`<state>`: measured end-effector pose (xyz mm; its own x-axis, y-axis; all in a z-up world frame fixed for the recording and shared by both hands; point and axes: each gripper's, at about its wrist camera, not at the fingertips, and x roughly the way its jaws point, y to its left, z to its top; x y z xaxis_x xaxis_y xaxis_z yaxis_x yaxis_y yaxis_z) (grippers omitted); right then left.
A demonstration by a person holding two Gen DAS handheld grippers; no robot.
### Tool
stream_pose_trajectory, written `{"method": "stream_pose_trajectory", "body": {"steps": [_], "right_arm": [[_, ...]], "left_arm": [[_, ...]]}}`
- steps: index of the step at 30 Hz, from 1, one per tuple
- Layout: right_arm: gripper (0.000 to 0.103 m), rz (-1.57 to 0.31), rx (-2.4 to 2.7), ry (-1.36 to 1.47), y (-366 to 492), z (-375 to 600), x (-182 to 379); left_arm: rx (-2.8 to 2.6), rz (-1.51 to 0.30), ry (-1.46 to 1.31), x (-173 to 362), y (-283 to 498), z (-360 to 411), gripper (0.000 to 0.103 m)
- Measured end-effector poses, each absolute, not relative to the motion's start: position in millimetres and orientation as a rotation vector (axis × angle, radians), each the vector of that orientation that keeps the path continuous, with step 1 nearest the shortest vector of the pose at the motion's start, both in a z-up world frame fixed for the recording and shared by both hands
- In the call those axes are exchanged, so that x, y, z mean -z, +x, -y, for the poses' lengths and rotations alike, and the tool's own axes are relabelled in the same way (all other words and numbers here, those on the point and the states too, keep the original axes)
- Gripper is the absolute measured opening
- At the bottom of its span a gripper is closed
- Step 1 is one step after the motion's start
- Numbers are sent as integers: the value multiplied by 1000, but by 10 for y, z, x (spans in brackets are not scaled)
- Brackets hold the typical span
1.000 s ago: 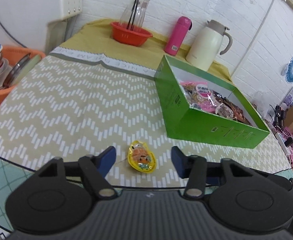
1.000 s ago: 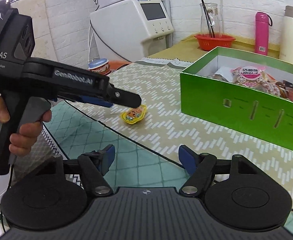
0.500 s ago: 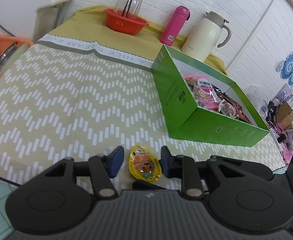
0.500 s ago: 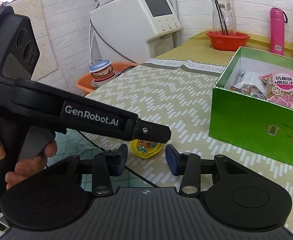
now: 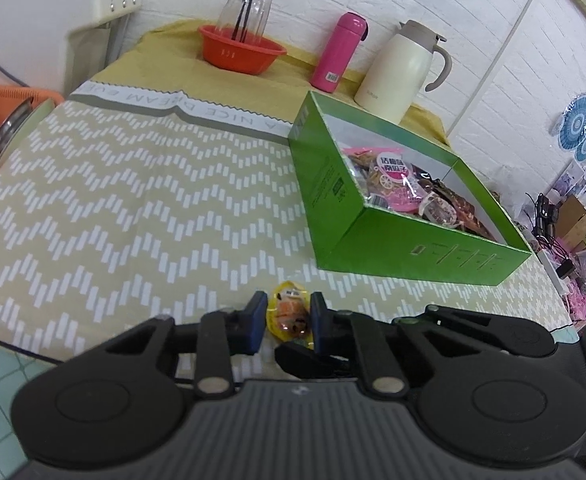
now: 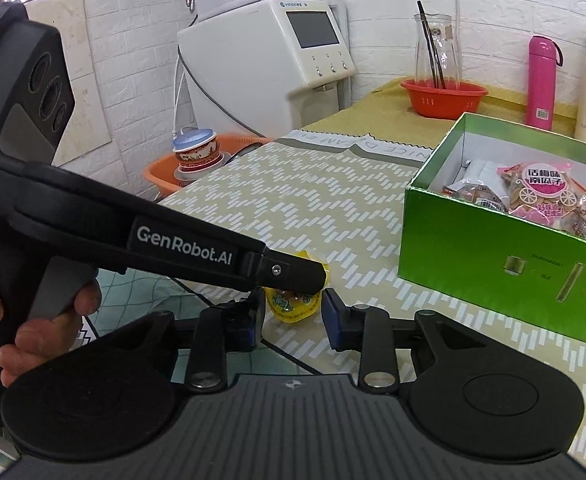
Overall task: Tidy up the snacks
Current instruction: 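Move the left tool to the yellow candy cup and grasp it, then carry the yellow candy cup over the green box and release it with the left tool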
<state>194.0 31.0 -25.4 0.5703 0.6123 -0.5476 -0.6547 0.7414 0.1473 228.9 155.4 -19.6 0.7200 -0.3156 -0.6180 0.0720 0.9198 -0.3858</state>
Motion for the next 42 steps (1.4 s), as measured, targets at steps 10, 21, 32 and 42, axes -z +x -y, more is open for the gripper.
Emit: {"method": "stream_pose_trajectory", "body": {"steps": [10,21,32,42], "right_arm": [[55,-525,-713,-1,1822,100,70],[55,-412,-608,82,1904,678,-61],[56,-354,-471,171,2252,1206,-23],[85,-376,-397,205,2501,1359,159]], "left_arm": [[259,-686,-275,-117,2195,-1126,11],[338,-618,-229,-389,2462,-526,11],[447,-588,-232,-392,3114,-16,11],[369,-575,-232,-203,3475,104,67]]}}
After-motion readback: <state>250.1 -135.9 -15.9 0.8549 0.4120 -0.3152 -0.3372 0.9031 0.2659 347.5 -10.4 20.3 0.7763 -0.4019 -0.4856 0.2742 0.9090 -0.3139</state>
